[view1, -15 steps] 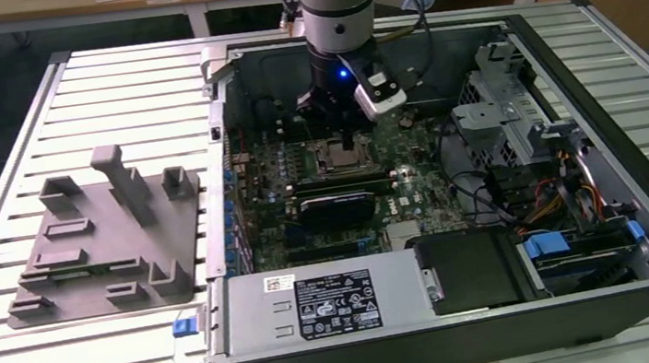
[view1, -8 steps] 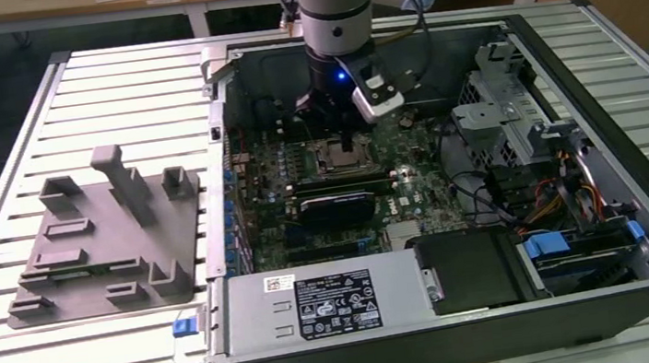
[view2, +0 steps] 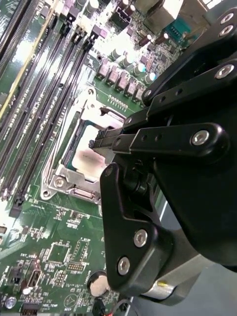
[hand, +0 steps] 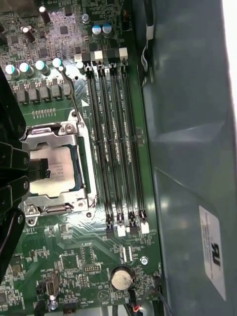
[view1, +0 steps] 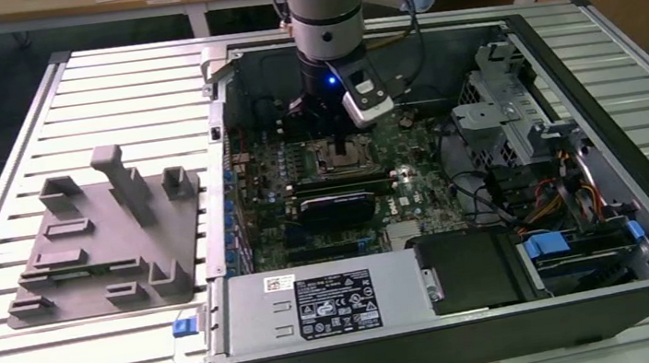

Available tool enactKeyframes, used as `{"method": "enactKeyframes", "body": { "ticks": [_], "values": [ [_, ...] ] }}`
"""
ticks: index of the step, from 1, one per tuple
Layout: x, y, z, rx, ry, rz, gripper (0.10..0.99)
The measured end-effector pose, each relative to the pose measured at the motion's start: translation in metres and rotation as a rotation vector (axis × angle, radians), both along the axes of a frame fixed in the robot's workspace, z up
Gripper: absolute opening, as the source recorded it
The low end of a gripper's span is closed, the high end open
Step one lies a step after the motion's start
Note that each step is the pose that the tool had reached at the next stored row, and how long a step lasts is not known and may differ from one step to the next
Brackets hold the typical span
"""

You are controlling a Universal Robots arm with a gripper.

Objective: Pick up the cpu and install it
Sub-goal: 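Close the cpu cover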

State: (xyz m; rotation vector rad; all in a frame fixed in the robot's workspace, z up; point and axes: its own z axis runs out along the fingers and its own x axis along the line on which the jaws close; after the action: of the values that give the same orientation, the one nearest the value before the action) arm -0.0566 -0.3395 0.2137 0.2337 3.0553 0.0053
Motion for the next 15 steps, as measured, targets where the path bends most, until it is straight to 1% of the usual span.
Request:
{"method": "enactKeyframes", "body": {
  "ticks": [8,15],
  "values": [
    [-0.0002,0.0000,-0.0003,0.000,0.0000,0.000,0.106],
    [-0.0040,0.0000,-0.0005,0.000,-0.0001,0.000,0.106]
  ]
}}
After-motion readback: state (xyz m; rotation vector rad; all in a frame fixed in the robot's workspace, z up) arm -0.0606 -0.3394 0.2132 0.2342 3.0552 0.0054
